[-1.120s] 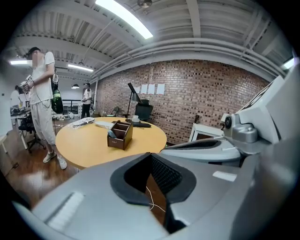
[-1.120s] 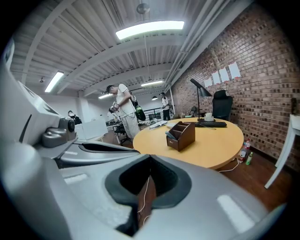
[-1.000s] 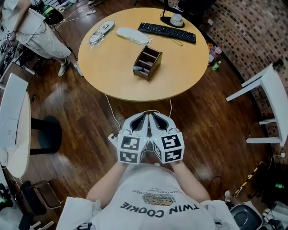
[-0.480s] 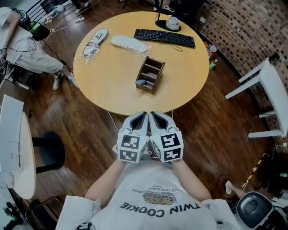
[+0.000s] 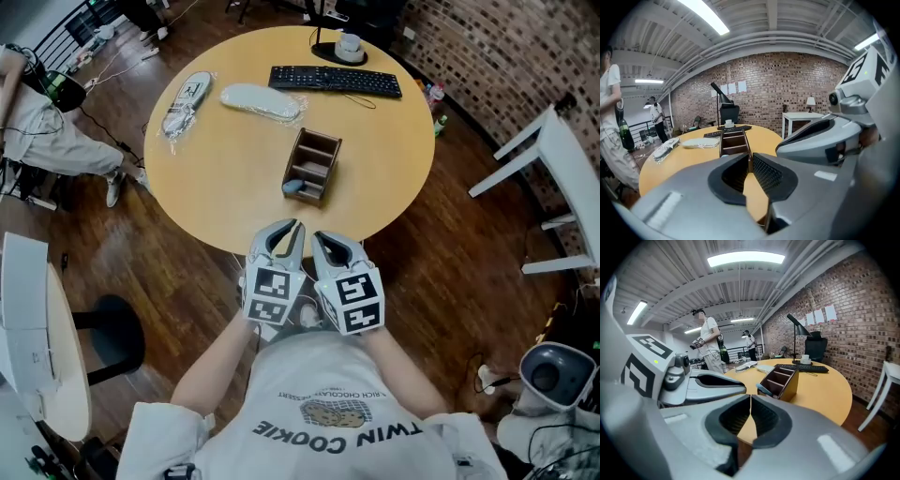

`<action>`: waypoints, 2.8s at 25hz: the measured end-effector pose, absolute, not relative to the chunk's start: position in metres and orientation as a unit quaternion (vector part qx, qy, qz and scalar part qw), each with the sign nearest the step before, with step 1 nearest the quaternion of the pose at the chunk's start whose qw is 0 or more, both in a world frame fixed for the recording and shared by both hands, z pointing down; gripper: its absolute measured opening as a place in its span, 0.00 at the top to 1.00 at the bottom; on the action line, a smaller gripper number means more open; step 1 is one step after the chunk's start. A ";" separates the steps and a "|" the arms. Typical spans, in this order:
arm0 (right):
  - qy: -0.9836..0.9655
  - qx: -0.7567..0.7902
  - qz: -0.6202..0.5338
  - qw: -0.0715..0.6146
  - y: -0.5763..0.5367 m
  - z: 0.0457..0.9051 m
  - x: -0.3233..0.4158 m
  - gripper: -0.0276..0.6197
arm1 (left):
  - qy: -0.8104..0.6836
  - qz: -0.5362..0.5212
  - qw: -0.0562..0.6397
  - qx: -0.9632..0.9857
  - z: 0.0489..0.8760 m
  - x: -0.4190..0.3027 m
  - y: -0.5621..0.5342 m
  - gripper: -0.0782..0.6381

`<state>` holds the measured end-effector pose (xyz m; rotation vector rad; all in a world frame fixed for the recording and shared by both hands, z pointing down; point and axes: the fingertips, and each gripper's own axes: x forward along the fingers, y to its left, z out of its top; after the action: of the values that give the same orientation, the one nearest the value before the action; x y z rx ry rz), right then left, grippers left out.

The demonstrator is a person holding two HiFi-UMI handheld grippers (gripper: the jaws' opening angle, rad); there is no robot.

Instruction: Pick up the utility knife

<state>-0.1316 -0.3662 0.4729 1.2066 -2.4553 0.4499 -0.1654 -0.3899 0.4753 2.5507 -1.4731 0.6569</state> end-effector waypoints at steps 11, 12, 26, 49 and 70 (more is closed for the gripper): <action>-0.871 0.435 0.166 0.159 -0.403 0.473 -0.125 0.95 | -0.444 0.313 -0.051 0.838 0.497 -0.179 -0.440 0.78; -0.871 0.435 0.165 0.157 -0.406 0.472 -0.125 0.95 | -0.437 0.325 -0.068 0.836 0.498 -0.180 -0.444 0.78; -0.863 0.441 0.182 0.166 -0.439 0.482 -0.111 0.95 | -0.291 0.466 -0.226 0.804 0.537 -0.173 -0.476 0.70; -0.856 0.448 0.193 0.170 -0.435 0.486 -0.107 0.95 | -0.196 0.490 -0.310 0.791 0.527 -0.168 -0.468 0.79; -0.865 0.441 0.172 0.163 -0.362 0.468 -0.102 0.95 | -0.263 0.426 -0.316 0.806 0.471 -0.146 -0.390 0.79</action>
<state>-0.1020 -0.3621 0.4681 1.2585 -2.4675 0.4915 -0.1464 -0.3904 0.4712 3.2140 -1.0501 1.7005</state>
